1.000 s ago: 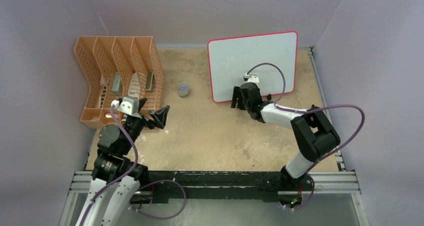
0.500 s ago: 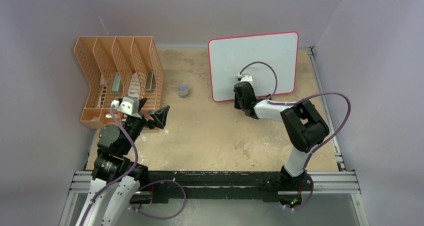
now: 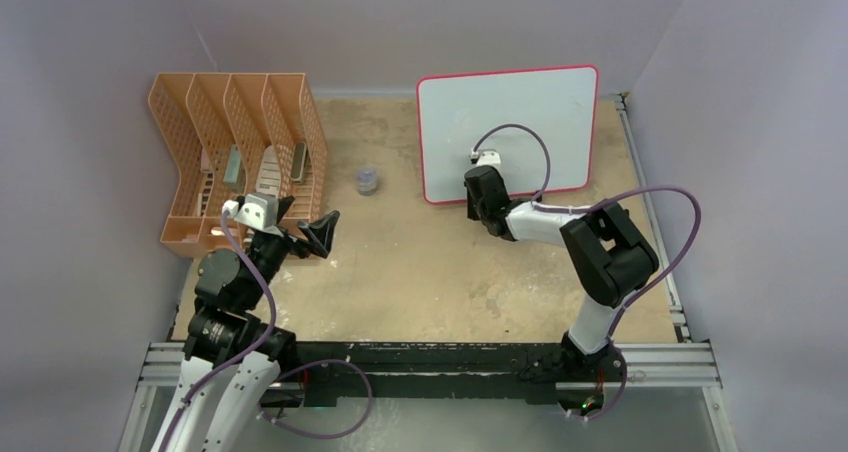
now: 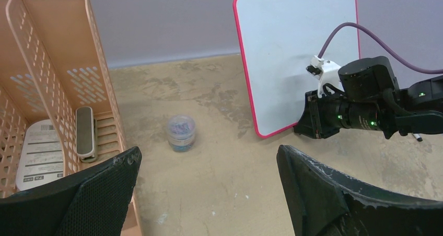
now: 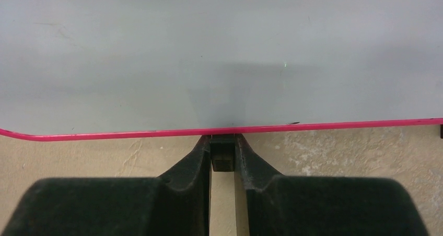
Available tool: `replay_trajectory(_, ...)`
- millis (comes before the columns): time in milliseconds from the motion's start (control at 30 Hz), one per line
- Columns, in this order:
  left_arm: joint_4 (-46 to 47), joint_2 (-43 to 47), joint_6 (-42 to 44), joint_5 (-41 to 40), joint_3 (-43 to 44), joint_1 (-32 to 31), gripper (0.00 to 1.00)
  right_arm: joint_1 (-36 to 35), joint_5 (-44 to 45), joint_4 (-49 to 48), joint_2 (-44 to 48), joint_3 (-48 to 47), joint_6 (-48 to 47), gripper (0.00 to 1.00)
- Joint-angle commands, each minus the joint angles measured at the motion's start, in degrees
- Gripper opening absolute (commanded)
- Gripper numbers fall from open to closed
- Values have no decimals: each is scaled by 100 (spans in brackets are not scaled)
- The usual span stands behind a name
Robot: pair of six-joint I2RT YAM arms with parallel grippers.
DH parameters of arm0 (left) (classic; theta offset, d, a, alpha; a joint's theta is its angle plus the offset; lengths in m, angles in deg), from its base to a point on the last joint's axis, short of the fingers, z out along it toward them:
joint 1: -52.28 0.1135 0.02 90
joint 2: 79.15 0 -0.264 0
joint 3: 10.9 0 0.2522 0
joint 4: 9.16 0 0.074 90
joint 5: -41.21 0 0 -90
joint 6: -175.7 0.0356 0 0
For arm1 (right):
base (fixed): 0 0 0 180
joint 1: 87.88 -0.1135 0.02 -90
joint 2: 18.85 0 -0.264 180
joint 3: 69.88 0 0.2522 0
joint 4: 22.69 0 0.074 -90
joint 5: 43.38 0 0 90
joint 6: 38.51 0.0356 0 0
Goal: Write a sentence on the whiteboard
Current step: Move the whiteboard to the center of the board.
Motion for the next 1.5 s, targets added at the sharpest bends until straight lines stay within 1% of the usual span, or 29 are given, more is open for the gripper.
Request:
replay_trajectory(0,262,-34,94,-8,146,29,100,-379,57,7,366,78,142,0)
replay_trajectory(233,235,34,101,-187,160,30,100,-1119,73,251,543,172,515,0)
replay_trajectory(433,194,125,92,-325,178,29,100,-2084,245,493,501,117,1067,0)
replay_trajectory(767,138,246,41,-547,181,29,100,-3367,516,807,135,-138,2103,0)
replay_trajectory(967,121,281,30,-567,181,29,100,-3947,618,1022,-190,-497,2420,0)
replay_trajectory(1067,116,295,22,-561,181,29,100,-4038,668,1168,-328,-637,2481,0)
replay_trajectory(1333,112,299,12,-563,181,29,100,-4037,713,1335,-218,-438,2656,0)
replay_trajectory(1467,112,295,4,-560,181,29,100,-3988,971,1376,-154,-366,2669,0)
